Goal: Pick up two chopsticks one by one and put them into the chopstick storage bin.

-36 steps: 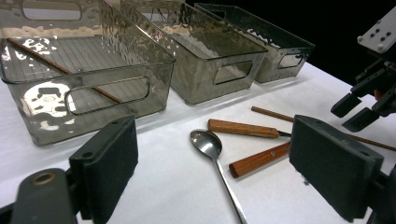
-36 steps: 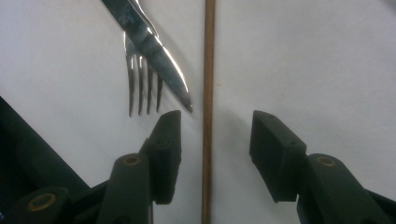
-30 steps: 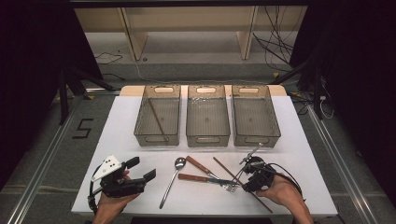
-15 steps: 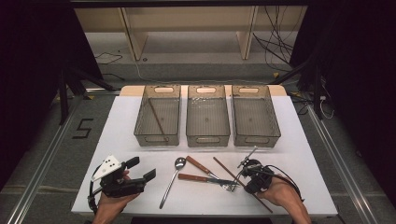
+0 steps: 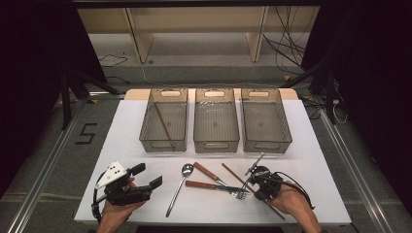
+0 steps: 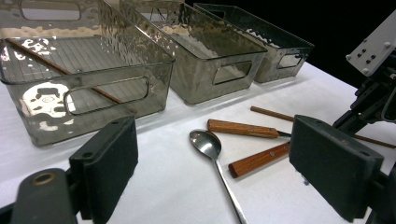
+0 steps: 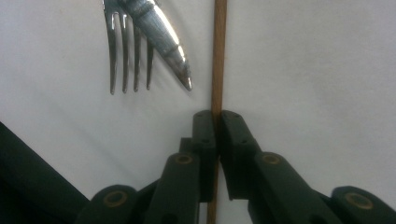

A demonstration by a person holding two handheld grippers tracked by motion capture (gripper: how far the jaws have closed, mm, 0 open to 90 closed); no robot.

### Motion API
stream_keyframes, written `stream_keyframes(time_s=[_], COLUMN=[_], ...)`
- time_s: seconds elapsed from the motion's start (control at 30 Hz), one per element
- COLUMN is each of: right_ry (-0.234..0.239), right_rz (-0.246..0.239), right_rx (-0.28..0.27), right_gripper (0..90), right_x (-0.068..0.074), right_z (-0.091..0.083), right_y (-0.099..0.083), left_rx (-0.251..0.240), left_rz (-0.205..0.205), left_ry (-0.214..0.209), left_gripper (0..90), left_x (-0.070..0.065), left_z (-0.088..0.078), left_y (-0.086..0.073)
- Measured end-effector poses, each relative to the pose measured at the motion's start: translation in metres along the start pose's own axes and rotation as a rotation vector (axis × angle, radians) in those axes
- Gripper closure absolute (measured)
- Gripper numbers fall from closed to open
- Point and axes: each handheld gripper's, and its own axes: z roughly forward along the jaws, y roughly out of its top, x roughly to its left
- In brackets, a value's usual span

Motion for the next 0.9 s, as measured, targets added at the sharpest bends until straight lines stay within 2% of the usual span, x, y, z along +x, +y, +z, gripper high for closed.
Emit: stream_keyframes(time_s=[0.13,0.3,0.47,0.63,0.7,0.73,0.77,0.9], right_ry=[0.027,0.023,0.018,0.041,0.041,0.043,0.043,0.058], right_rz=[0.016,0.0,-0.003,-0.006,-0.006,-0.004,-0.004,-0.011], right_rx=[-0.016,-0.023,-0.067,-0.154,-0.166,-0.196,-0.196,-0.268], right_gripper=[85.9,86.1,86.1,86.1,86.1,86.1,86.1,86.1], right_x=[-0.003,-0.003,-0.005,-0.005,-0.005,-0.006,-0.006,-0.009], right_z=[0.0,-0.002,-0.012,-0.033,-0.037,-0.043,-0.043,-0.057], right_y=[-0.002,-0.002,-0.002,-0.001,0.0,0.003,0.003,0.017], left_rx=[0.0,0.0,0.002,0.003,0.005,0.002,0.002,0.002], left_rz=[0.0,-0.002,-0.001,-0.006,-0.006,-0.006,-0.006,-0.008], left_ry=[0.0,0.002,0.002,0.008,0.009,0.008,0.008,0.008], left_gripper=[15.1,15.1,15.1,15.1,15.1,15.1,15.1,15.1], left_x=[0.0,0.0,0.001,0.001,0.001,0.001,0.001,0.002], left_z=[0.0,0.0,0.0,0.001,0.001,0.001,0.001,0.001], left_y=[0.0,0.0,0.0,-0.001,-0.001,-0.001,-0.001,-0.001])
